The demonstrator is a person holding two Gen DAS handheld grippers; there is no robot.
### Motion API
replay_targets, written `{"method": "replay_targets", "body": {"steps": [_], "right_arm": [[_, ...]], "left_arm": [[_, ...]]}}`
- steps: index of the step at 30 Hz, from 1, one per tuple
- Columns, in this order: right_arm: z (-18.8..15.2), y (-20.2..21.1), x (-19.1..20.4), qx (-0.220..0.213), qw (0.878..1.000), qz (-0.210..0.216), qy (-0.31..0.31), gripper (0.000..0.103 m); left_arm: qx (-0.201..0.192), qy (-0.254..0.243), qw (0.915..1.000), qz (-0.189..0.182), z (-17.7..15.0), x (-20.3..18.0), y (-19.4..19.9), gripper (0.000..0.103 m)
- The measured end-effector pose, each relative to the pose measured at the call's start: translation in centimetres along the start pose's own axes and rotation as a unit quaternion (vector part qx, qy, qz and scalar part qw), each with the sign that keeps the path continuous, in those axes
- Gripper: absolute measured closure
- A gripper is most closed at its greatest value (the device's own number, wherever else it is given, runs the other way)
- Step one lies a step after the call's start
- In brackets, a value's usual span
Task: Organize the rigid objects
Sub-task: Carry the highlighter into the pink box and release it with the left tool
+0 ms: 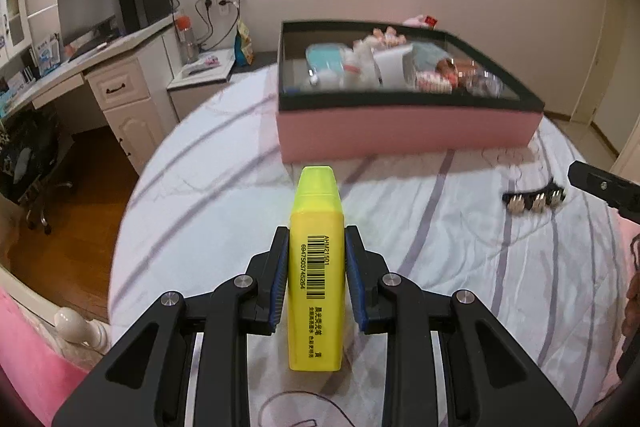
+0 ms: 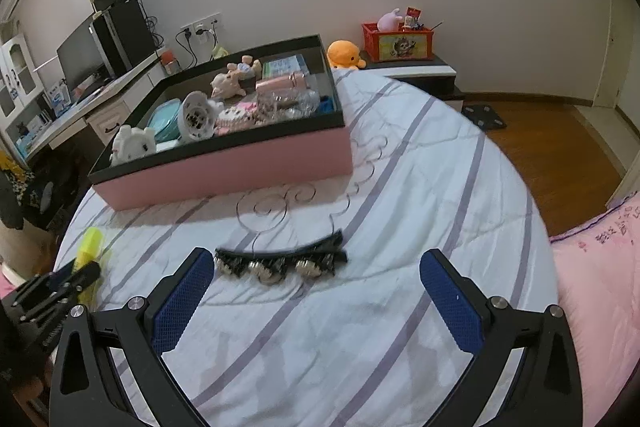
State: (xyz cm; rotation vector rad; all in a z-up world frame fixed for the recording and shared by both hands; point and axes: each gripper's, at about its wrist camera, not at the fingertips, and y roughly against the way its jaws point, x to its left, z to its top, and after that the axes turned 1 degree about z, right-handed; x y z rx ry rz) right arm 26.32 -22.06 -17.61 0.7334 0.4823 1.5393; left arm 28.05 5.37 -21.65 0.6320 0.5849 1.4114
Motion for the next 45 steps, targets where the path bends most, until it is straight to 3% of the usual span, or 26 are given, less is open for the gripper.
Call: {"method": "replay_targets", "body": {"steps": [6,10,15,16,19,21,22,23,26,34,41,43,44,45], "right_arm": [[2.6,0.0,-0.6,-0.015,1.000,-0.022,-0.002,0.000],[4.6,-0.5,-0.2,-0.032,0.999,-0.030,0.005,0.000],[7.4,-2.5,0.2,-0.050,0.995,-0.075,0.039,0.000],[8.0,-3.7,-0.1,-0.036,0.995,-0.079,0.045,0.004],[9.0,-6.5,-0.8,0.008,0.997,-0.066,0.049,0.052],[9.3,-8.1,-1.1,0.035,0.996,-0.057,0.057,0.056],[9.5,-8.3,-1.1,0.038,0.996,-0.052,0.062,0.062],[9.6,-8.5,-1.0,0.043,0.995,-0.051,0.068,0.075],[9.8,-9.6,-0.6,0.067,0.995,-0.019,0.077,0.094],[10.1,-9.7,-0.4,0.073,0.993,-0.015,0.088,0.097],[10.3,-9.9,-0.2,0.077,0.993,-0.018,0.092,0.097],[10.2,-9.9,-0.3,0.077,0.993,-0.018,0.092,0.097],[10.3,-9.9,-0.3,0.078,0.993,-0.018,0.092,0.097],[10.2,-9.9,-0.3,0.078,0.992,-0.018,0.092,0.097]], "left_arm": [[-0.031,0.002,0.9994,-0.010,3.0,0.9,1.3,0.076],[-0.058,-0.013,0.9979,-0.026,7.1,0.7,1.7,0.076],[-0.053,-0.029,0.9974,-0.040,10.6,-0.3,0.1,0.076],[-0.053,-0.034,0.9973,-0.037,10.8,-0.5,-0.2,0.076],[-0.047,-0.038,0.9973,-0.043,11.1,-1.1,-1.1,0.076],[-0.042,-0.041,0.9975,-0.040,11.2,-1.4,-1.7,0.076],[-0.038,-0.042,0.9975,-0.041,11.3,-1.4,-2.1,0.076],[-0.032,-0.042,0.9976,-0.044,11.5,-1.5,-2.6,0.076],[-0.022,-0.043,0.9976,-0.050,12.0,-1.9,-3.7,0.076],[-0.006,-0.048,0.9970,-0.061,14.4,-3.8,-6.1,0.076],[-0.021,-0.042,0.9976,-0.051,15.4,-4.5,-7.0,0.075],[-0.023,-0.038,0.9980,-0.045,15.4,-4.3,-7.0,0.052],[-0.023,-0.036,0.9982,-0.041,15.4,-4.2,-6.9,0.027],[-0.031,-0.034,0.9984,-0.032,15.3,-4.0,-6.7,0.018]]}}
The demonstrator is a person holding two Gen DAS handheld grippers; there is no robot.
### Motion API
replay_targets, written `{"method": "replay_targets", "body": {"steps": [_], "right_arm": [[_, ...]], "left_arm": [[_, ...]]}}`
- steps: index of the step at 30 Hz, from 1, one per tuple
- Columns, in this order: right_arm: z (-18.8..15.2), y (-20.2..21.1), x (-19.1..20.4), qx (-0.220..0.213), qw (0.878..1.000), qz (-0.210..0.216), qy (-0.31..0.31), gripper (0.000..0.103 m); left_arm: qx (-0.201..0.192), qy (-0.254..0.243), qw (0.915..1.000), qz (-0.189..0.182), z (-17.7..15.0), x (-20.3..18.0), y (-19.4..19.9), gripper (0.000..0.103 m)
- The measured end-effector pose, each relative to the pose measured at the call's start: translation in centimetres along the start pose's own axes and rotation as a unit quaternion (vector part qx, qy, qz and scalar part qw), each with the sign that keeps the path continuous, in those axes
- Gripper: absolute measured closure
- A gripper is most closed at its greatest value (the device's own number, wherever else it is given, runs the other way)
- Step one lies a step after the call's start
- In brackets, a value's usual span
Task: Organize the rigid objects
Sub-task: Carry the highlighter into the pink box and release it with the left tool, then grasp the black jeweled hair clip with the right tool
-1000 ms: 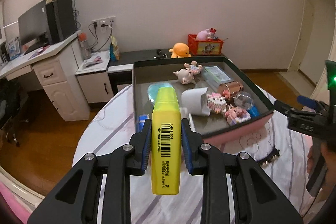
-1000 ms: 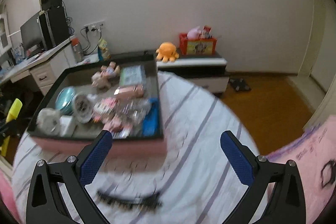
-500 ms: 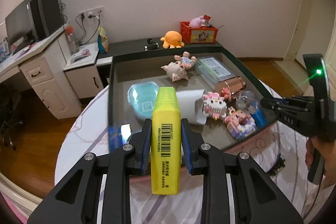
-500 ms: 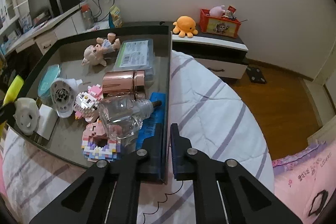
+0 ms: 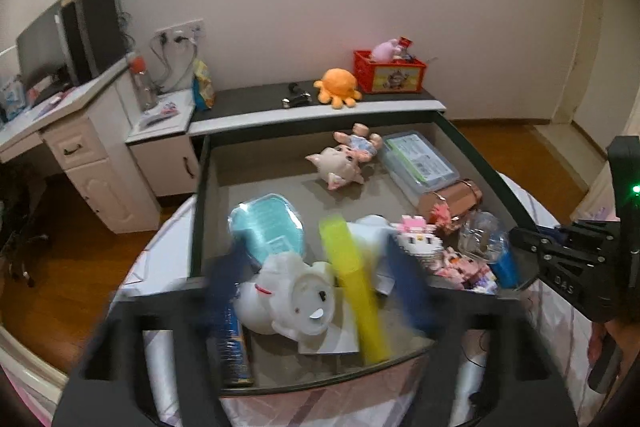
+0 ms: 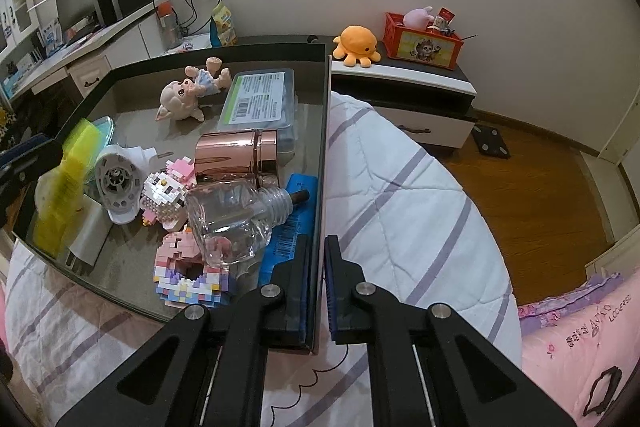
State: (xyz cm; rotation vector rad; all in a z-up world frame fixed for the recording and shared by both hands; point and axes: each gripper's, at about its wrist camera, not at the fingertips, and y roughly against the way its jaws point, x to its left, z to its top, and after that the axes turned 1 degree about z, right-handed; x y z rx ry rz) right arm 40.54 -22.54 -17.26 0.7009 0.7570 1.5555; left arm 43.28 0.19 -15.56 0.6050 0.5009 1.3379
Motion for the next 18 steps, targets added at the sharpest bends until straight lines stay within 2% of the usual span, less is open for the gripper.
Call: {"method": "replay_targets", "body": {"steps": [5,18], "right_arm": [[0.0,0.0,0.0,0.000,1.000,0.000,-0.001,0.097],[-0.3,0.7,0.1,-0.006,1.000,-0.002,-0.009,0.096]], "left_arm": [[-0.012,0.006,0.9997,0.021,-0.5,1.3,1.4,0.018],[0.017,0.034,0.9973,0.063,-3.7,5.7,2.2,0.013]]}}
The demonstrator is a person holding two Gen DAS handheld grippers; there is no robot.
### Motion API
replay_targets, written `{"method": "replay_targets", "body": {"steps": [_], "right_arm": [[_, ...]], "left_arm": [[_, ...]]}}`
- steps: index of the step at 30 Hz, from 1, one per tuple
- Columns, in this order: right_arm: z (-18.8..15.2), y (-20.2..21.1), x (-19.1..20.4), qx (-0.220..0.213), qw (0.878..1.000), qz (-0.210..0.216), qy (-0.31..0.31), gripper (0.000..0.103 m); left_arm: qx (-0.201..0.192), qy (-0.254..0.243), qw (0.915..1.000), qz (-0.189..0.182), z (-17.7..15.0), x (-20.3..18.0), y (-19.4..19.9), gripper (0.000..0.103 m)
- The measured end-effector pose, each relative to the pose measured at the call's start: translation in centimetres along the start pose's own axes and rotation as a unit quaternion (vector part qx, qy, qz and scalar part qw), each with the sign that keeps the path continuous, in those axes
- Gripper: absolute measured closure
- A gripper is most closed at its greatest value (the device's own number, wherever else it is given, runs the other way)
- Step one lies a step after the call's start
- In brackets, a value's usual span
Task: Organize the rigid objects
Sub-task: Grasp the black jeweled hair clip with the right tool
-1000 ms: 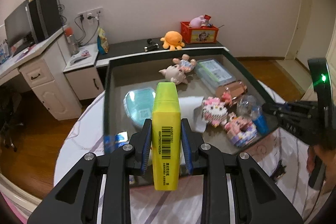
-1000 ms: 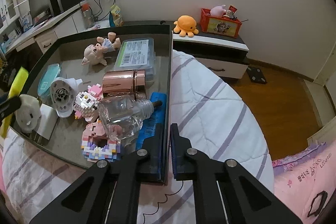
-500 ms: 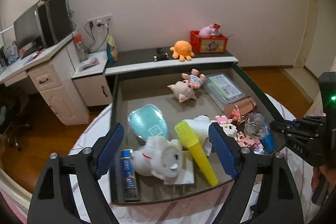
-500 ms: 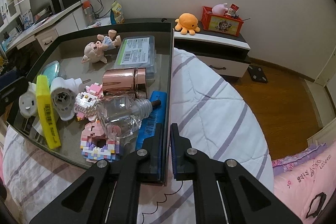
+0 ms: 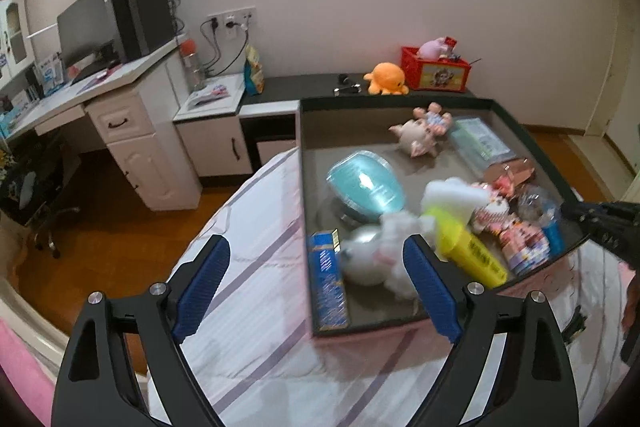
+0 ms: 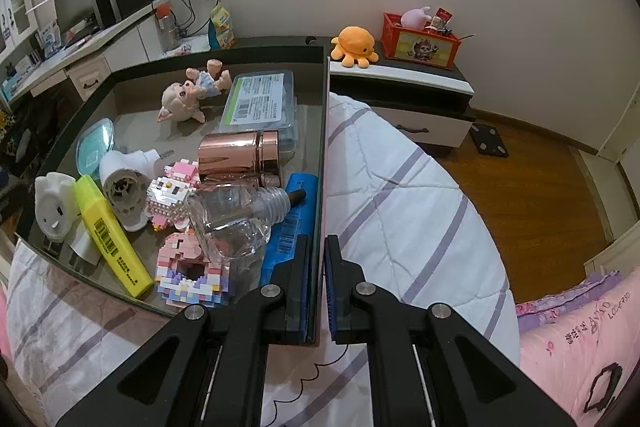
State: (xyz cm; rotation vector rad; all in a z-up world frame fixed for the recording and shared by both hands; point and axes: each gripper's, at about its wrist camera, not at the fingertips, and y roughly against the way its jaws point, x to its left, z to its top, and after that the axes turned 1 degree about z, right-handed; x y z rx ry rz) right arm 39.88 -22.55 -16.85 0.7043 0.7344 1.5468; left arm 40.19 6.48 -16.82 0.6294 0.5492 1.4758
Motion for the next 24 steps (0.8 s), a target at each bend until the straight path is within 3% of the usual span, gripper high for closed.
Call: {"method": "replay_targets", "body": {"steps": [3,7,9,11,12,19,22,24], "right_arm": [[-0.5,0.9,0.0,-0.011,1.000,0.002,-0.007,0.093],[-1.7,2.9,0.7,-0.031,0.999,-0.012,-0.016,0.083],[-3.0,4.7,1.5,-0.054,0.998,-0.018,-0.027,0.075],[-4.2,6.0,2.1,-0.065,0.997,-0.021,-0.035,0.053],[-5.0,6.5,2.3,-0.069,0.997,-0.016,-0.043,0.051],[-11.6,8.5,3.3,-0.062,0.991,0.030,-0.118,0.051],[-12.8,8.1,3.4,-0.044,0.988,0.038,-0.144,0.051],[-13.2,7.4,3.2,-0.034,0.980,0.067,-0.182,0.051]], "left_arm": [[-0.006,0.006,0.9999,-0.008,-0.7,0.6,0.8,0.007],[-0.007,0.007,1.0000,0.001,-1.4,1.2,1.7,0.007],[-0.009,0.011,0.9999,0.005,-2.0,1.4,2.3,0.006],[-0.014,0.012,0.9998,-0.001,-2.7,1.6,3.0,0.004],[-0.015,0.013,0.9998,-0.001,-3.1,1.8,3.3,0.004],[-0.021,0.014,0.9997,-0.005,-5.2,2.9,5.6,0.002],[-0.022,0.017,0.9996,-0.005,-5.7,3.5,6.4,0.002],[-0.024,0.015,0.9996,-0.006,-6.1,3.8,6.9,0.002]]}}
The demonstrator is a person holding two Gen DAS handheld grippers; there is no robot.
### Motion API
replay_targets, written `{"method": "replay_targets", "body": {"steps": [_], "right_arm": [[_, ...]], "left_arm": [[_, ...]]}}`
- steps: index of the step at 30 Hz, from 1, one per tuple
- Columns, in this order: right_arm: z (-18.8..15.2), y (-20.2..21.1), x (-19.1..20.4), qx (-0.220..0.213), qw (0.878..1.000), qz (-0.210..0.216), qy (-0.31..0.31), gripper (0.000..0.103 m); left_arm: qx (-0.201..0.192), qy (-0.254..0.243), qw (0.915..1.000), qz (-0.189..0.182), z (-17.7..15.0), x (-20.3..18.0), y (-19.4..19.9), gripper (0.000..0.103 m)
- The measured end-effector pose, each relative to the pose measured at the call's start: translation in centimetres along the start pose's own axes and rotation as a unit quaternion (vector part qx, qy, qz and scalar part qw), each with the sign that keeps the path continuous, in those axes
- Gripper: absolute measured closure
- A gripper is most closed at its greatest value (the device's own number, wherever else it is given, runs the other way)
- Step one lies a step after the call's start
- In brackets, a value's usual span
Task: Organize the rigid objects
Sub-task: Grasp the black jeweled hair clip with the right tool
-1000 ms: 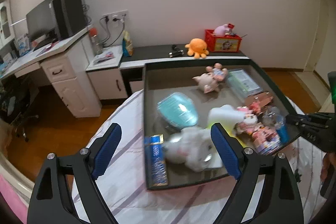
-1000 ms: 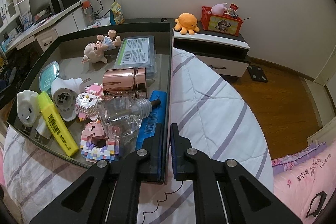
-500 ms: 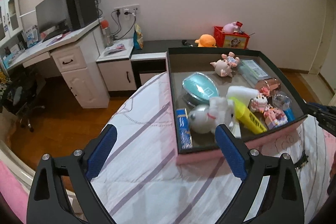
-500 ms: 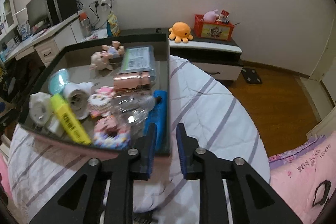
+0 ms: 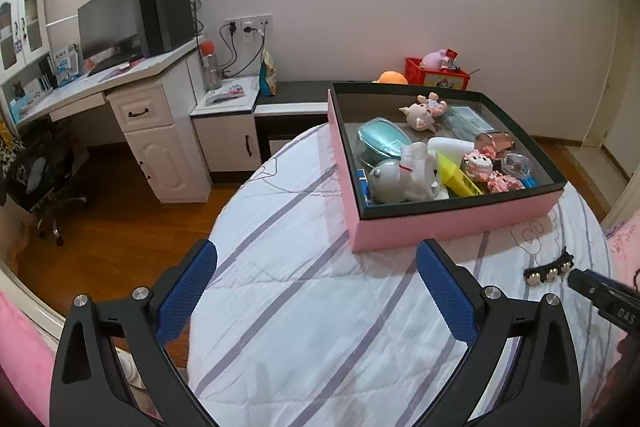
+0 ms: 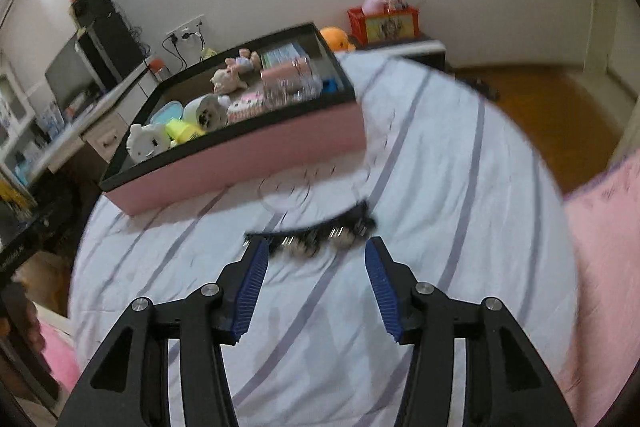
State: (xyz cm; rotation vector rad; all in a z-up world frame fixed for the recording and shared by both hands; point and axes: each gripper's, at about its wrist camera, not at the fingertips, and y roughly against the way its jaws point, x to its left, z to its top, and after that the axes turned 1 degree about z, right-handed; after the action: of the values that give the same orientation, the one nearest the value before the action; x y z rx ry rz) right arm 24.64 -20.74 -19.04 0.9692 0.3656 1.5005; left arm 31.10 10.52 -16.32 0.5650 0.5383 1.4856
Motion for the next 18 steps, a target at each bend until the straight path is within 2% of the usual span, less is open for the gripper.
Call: {"method": "replay_targets", "body": {"steps": [3,6,7,9,10,12,13,14,16,18], "right_arm": [[0.2,-1.2,-0.4,0.009,0.998,0.014,-0.053,0.050],[0.7,-2.3,-0.2,0.006,0.997,0.009,-0.076,0.043],[0.9,-2.7,-0.2,0.004,0.997,0.005,-0.079,0.039],[1.4,-3.5,-0.2,0.005,0.997,-0.007,-0.074,0.039],[1.7,-4.0,0.2,0.000,0.999,-0.020,-0.050,0.039],[1.9,-4.4,1.0,0.003,0.999,-0.053,0.006,0.045],[1.9,-4.6,1.3,0.002,0.997,-0.076,0.033,0.060],[1.8,-4.6,1.2,0.002,0.995,-0.084,0.054,0.065],[2.0,-4.4,0.3,0.007,0.995,-0.071,0.070,0.068],[2.3,-4.0,-0.2,0.008,0.991,-0.092,0.098,0.073]], "left_arm": [[-0.003,-0.002,1.0000,0.003,-0.1,0.3,0.6,0.001],[-0.005,-0.008,0.9999,0.009,-0.2,0.5,1.0,0.001],[-0.005,-0.008,0.9999,0.010,-0.2,0.5,0.9,0.001],[-0.002,-0.004,0.9999,0.010,-0.1,0.6,0.7,0.001],[-0.001,-0.003,0.9999,0.010,-0.1,0.6,0.5,0.001],[0.002,-0.003,1.0000,0.007,0.2,0.3,0.0,0.001],[0.003,-0.005,1.0000,0.005,0.4,0.1,-0.3,0.001],[0.003,-0.005,1.0000,0.004,0.5,-0.1,-0.5,0.001],[0.009,-0.005,0.9999,0.000,1.0,-0.5,-1.4,0.001],[0.010,-0.004,0.9999,0.001,1.4,-0.8,-2.1,0.001]]}}
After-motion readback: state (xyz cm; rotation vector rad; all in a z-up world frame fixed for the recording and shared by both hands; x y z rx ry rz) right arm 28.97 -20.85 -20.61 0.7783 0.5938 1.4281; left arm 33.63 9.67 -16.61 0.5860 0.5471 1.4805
